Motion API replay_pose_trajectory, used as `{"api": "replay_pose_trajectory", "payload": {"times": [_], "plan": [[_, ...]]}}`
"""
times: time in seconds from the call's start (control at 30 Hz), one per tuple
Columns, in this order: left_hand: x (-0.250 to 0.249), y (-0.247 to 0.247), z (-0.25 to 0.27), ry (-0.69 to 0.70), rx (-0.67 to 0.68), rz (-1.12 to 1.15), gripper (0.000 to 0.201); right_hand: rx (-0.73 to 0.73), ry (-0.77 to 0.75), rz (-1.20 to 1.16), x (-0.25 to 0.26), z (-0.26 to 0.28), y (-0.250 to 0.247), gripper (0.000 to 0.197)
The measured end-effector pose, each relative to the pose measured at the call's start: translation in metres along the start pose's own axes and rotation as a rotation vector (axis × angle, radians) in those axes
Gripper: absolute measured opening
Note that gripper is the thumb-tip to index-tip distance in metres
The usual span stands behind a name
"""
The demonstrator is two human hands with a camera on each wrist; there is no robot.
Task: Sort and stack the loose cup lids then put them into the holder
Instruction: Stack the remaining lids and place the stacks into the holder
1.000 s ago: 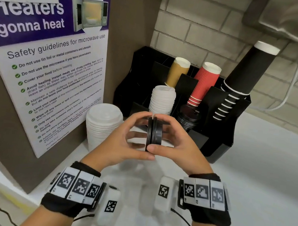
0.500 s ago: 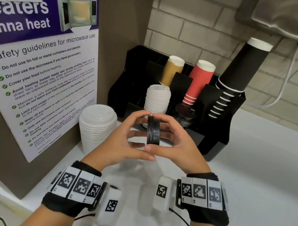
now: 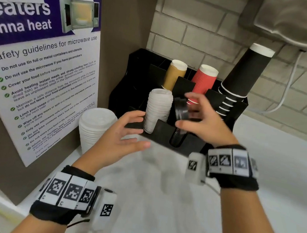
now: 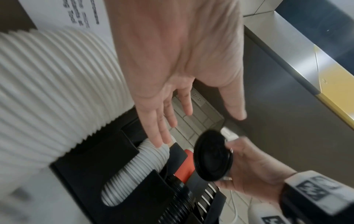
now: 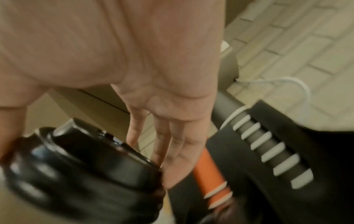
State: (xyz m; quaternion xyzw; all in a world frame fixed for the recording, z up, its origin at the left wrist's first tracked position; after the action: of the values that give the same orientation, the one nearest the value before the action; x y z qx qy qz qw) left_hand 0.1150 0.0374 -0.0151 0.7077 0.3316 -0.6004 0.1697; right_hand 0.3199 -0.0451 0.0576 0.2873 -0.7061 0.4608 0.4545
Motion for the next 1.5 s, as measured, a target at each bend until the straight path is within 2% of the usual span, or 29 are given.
{"api": "replay_pose_trajectory", "payload": {"times": [0.07, 0.17, 0.27, 0.37, 0.6, 0.97, 1.13, 1.33, 1.5], "plan": [[-0.001, -0.006, 0.003, -0.005, -0.034, -0.024, 0.062, -0.005, 0.022, 0.188, 0.001, -0.024, -0.026, 0.066], [0.000, -0.010, 0.005, -0.021, -0.058, -0.045, 0.048, 0.066, 0.123, 0.480, -0.008, -0.054, -0.040, 0.065], [0.001, -0.013, 0.009, -0.031, -0.063, -0.054, 0.046, 0.145, 0.186, 0.706, -0.021, -0.070, -0.035, 0.071], [0.001, -0.015, 0.012, -0.039, -0.065, -0.069, 0.045, 0.196, 0.203, 0.833, -0.030, -0.076, -0.027, 0.073], [0.000, -0.020, 0.015, -0.065, -0.081, -0.113, 0.041, 0.249, 0.204, 0.785, -0.046, -0.077, -0.016, 0.073], [-0.014, -0.017, 0.010, -0.017, -0.106, -0.131, 0.038, 0.206, 0.217, 0.789, -0.052, -0.065, -0.016, 0.081], [-0.023, -0.023, 0.010, 0.018, -0.123, -0.145, 0.036, 0.149, 0.142, 0.748, -0.047, -0.064, -0.015, 0.078], [-0.023, -0.027, 0.011, 0.013, -0.144, -0.152, 0.034, 0.133, 0.051, 0.868, -0.047, -0.058, -0.010, 0.061], [-0.023, -0.028, 0.011, 0.007, -0.151, -0.154, 0.034, 0.126, -0.030, 0.896, -0.052, -0.053, -0.011, 0.057]]}}
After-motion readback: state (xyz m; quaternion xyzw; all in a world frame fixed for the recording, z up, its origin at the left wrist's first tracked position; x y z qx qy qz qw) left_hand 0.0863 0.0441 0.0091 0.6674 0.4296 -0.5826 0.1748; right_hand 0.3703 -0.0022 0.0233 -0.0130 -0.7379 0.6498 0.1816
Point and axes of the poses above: each hand's wrist, its own z-axis away from the middle knuckle, its own y-axis out of the palm, x = y × z, the point moved 5 cm from there along -z, towards the middle knuckle, and after that the axes turned 9 degrees about -z, right-handed, at the moved point
